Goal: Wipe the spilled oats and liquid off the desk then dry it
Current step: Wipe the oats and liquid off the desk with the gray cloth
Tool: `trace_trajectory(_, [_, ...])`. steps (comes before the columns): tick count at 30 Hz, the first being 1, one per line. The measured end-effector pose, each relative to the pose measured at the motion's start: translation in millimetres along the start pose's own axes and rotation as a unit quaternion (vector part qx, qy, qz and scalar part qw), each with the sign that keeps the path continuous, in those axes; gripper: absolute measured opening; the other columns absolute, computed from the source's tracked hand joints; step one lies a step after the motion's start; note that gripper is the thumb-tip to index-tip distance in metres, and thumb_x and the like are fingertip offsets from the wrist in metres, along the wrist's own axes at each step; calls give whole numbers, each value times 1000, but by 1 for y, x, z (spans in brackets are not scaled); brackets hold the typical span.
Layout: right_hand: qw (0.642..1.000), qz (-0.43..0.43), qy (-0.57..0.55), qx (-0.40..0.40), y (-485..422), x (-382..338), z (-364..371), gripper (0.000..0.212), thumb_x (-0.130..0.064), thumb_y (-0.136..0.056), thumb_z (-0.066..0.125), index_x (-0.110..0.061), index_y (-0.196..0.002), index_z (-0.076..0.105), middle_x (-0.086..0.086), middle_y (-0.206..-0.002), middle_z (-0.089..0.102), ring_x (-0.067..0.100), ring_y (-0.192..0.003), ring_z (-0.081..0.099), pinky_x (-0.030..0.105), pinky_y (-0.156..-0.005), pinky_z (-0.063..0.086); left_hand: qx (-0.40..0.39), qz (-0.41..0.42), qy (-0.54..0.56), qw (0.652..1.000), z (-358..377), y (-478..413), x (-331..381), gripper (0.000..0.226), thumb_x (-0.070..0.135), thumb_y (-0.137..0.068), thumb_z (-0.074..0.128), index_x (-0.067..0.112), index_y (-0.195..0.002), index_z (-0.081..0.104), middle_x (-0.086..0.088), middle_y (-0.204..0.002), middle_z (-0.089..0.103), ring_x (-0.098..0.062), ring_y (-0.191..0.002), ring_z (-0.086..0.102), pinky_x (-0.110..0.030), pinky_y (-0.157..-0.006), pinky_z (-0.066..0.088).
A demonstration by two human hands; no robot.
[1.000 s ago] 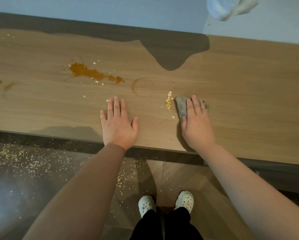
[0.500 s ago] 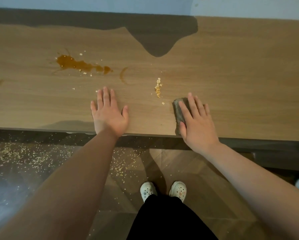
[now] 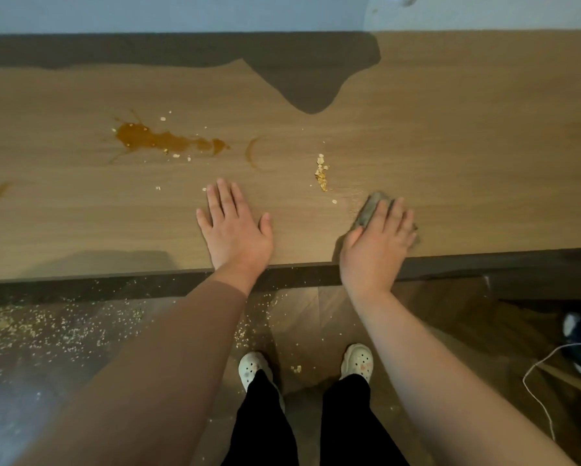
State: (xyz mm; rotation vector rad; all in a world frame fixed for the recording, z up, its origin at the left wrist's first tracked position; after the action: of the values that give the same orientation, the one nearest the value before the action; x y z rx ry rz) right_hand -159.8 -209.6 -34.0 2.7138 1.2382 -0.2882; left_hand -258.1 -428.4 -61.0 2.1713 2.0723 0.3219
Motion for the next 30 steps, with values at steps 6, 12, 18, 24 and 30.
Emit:
trace_trajectory(6, [996, -70, 33, -33, 17, -65, 29, 60, -31, -101, 33, -10, -155, 18, 14, -162, 12, 36, -149, 10, 50, -120, 6, 60, 73, 105, 990, -26, -4, -34, 61, 24, -100, 37, 14, -155, 13, -4, -164, 0, -20, -150, -8, -44, -120, -6])
trace_trajectory(12, [994, 99, 30, 43, -14, 33, -6, 55, -21, -100, 36, -4, -152, 26, 19, -160, 19, 41, -146, 17, 55, -119, 14, 42, -39, 75, 996, -26, -32, -116, 65, 29, -101, 32, 9, -155, 1, -8, -164, -3, -25, -150, -9, -51, -121, 0])
trace_trajectory(18, [997, 57, 33, 26, -6, -45, 12, 57, -25, -100, 38, -6, -152, 24, 17, -161, 18, 41, -147, 16, 53, -118, 11, 32, -64, 47, 996, -21, -35, -115, 68, 39, -101, 25, 5, -155, 1, -11, -164, -4, -25, -151, -7, -49, -121, 1])
trace_trajectory(24, [999, -14, 52, 3, -30, -24, 8, 56, -24, -101, 34, -9, -154, 21, 14, -162, 14, 36, -149, 11, 51, -121, 11, 27, -65, 46, 996, -18, -35, -115, 71, 42, -100, 25, 4, -155, 1, -12, -163, -4, -25, -151, -8, -50, -121, 1])
trace_trajectory(30, [1000, 4, 22, 5, -54, -52, 10, 58, -24, -98, 42, -11, -152, 28, 11, -161, 19, 36, -148, 13, 52, -121, 8, 32, -66, 48, 996, -19, -34, -115, 71, 43, -100, 27, 6, -155, 2, -11, -164, -3, -24, -151, -7, -50, -120, 0])
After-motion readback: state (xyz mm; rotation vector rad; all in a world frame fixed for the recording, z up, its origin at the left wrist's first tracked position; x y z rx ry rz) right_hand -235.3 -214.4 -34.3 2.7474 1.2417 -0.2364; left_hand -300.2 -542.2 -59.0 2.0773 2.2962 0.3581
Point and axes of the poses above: each hand's wrist, its own y-axis away from the middle knuckle, its own z-axis out of the palm, x = y × z, the point moved 9 cm from there along -y, towards the middle knuckle
